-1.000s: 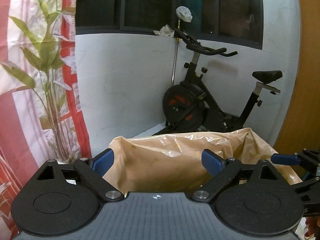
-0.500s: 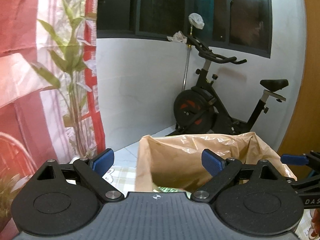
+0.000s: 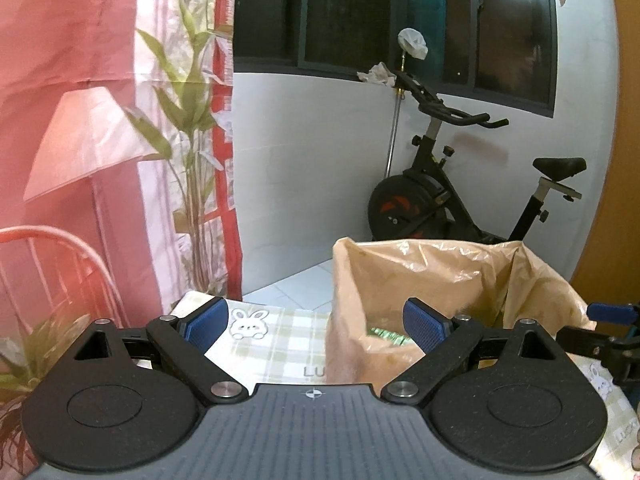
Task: Organize snacks
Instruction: 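Open both tools to drop the bags into the box, then grasp the orange chip bag with the right tool while the left grasps the yellow chip bag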
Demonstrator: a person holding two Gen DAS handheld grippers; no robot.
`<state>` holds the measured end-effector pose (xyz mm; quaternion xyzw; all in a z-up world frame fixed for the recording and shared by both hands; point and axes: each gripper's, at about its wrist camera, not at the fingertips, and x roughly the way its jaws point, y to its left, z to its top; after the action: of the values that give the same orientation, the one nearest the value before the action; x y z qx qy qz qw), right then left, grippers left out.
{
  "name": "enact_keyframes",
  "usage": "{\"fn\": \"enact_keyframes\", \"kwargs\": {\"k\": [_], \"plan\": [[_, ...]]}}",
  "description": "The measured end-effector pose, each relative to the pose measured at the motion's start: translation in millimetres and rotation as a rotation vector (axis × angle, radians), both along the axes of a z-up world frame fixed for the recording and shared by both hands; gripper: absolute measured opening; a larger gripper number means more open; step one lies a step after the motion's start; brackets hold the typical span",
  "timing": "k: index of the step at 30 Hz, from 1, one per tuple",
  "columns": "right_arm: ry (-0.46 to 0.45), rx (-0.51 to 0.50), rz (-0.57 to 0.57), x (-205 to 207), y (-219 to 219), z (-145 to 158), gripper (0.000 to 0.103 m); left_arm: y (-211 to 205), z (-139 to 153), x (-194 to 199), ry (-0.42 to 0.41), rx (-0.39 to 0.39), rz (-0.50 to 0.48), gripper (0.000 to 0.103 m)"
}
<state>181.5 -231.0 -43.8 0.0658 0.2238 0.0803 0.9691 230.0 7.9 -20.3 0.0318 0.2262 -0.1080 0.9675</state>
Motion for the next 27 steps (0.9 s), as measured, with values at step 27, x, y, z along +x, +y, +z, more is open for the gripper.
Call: {"fn": "enact_keyframes", "kwargs": {"k": [27], "plan": [[0.056, -0.040, 0.023, -70.7, 31.5, -85.0, 0.094, 24.3, -90.5, -72.1, 0.050, -0.003, 0.063, 0.095]]}}
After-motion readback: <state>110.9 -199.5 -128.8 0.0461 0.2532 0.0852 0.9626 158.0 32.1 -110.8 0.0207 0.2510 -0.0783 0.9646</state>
